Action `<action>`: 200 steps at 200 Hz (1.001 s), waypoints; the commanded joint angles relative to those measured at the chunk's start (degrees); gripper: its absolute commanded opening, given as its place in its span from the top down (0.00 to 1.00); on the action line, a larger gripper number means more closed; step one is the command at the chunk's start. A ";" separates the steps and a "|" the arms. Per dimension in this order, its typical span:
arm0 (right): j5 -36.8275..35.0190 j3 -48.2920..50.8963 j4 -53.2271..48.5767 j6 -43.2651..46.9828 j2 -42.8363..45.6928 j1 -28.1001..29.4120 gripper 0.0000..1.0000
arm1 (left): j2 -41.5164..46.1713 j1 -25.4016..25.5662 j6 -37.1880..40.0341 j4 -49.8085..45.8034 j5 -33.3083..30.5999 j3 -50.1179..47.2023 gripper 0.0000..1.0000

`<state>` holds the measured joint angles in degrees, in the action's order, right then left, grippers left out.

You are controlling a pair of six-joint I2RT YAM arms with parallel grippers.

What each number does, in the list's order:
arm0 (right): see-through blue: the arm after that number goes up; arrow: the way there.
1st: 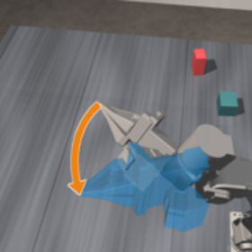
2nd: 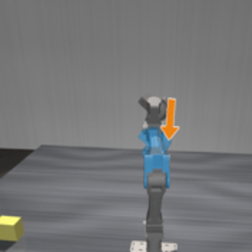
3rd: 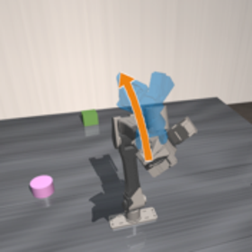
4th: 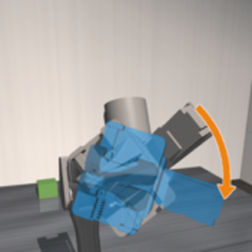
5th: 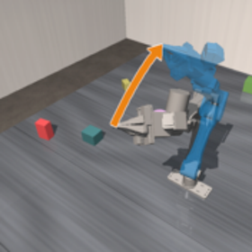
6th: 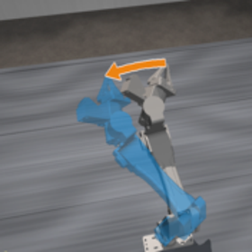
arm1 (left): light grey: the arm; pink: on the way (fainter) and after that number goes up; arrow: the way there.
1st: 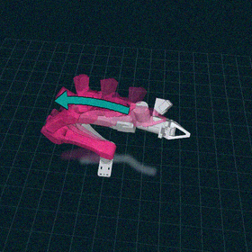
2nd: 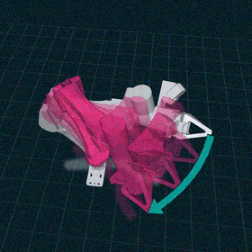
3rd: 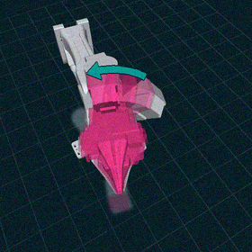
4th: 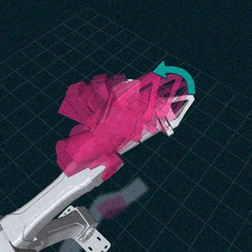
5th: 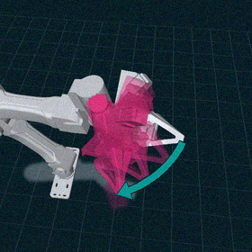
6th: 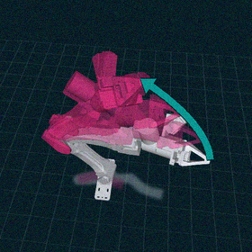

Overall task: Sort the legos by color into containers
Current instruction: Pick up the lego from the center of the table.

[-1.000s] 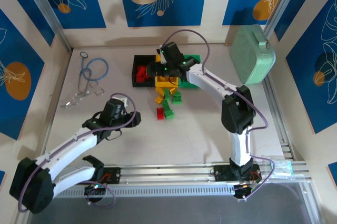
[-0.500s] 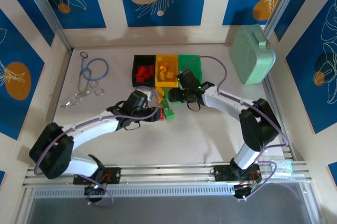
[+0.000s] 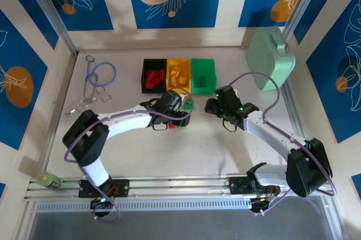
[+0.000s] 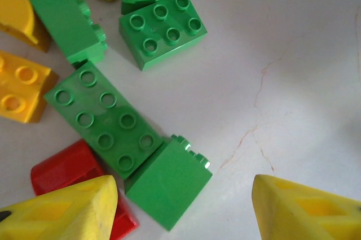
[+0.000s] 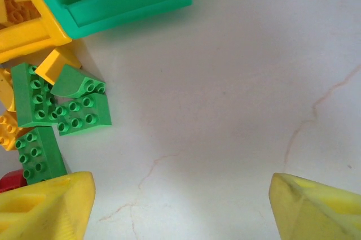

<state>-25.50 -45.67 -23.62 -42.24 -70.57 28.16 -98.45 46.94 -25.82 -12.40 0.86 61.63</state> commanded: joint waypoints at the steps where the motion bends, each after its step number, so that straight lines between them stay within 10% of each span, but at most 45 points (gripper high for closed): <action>1: -1.20 2.68 -1.07 -1.62 4.37 -1.33 0.18 | -3.17 0.87 3.22 -5.66 -3.20 4.12 0.35; 200: 1.21 9.40 0.85 -2.76 13.07 -3.73 0.17 | -12.12 7.16 3.94 -11.65 -8.44 10.39 0.37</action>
<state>-24.93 -37.19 -23.31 -43.97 -59.00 24.82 -108.31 53.30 -21.98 -21.89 -6.94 70.85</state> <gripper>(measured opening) 0.830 0.628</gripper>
